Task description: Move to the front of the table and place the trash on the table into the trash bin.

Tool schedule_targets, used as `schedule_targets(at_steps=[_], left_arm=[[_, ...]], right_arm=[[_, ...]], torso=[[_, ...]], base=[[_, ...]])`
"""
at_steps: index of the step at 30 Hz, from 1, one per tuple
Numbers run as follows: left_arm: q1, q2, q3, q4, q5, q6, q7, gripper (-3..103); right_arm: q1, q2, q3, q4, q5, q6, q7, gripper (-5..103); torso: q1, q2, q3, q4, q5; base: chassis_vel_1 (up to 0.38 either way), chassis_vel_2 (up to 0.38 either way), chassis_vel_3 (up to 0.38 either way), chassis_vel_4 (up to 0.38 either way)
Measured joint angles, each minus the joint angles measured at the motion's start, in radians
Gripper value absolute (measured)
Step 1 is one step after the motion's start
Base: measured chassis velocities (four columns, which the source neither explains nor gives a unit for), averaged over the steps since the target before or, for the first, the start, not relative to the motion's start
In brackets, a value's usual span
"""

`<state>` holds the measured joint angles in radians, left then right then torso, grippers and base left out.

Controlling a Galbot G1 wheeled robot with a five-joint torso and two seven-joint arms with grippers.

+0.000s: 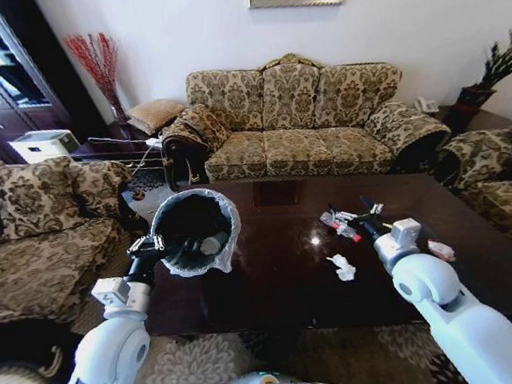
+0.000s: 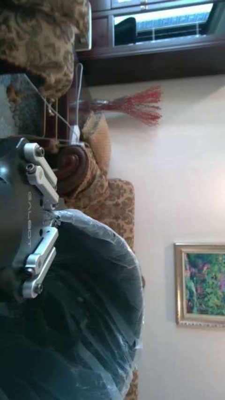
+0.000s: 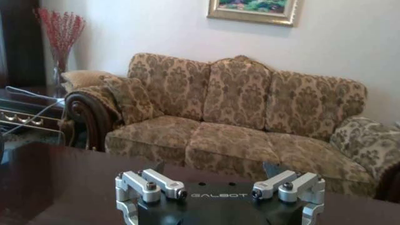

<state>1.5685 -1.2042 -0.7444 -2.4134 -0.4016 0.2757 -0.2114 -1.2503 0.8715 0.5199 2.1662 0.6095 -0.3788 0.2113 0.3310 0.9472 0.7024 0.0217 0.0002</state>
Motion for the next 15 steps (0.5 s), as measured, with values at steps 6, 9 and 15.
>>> schedule_targets(at_steps=[6,9,15], left_arm=[[0.006,-0.001,-0.003,0.0,-0.002,-0.003,0.002,2],[0.007,-0.007,-0.004,0.002,-0.002,-0.009,0.003,2],[0.006,-0.014,-0.005,0.008,-0.002,-0.016,0.008,2]], right_arm=[[-0.006,0.031,-0.023,-0.014,-0.031,0.012,-0.004,100],[-0.002,0.036,-0.04,-0.018,-0.044,0.014,-0.004,100],[-0.043,0.059,-0.086,-0.041,-0.097,0.054,-0.043,100]], torso=[[0.0,0.0,0.0,0.0001,0.0],[0.0,0.0,0.0,0.0001,-0.0003],[0.0,0.0,0.0,0.0004,0.0002]], base=[[-0.28,-0.292,0.286,0.286],[-0.33,-0.328,0.336,0.326],[-0.316,-0.312,0.334,0.314]])
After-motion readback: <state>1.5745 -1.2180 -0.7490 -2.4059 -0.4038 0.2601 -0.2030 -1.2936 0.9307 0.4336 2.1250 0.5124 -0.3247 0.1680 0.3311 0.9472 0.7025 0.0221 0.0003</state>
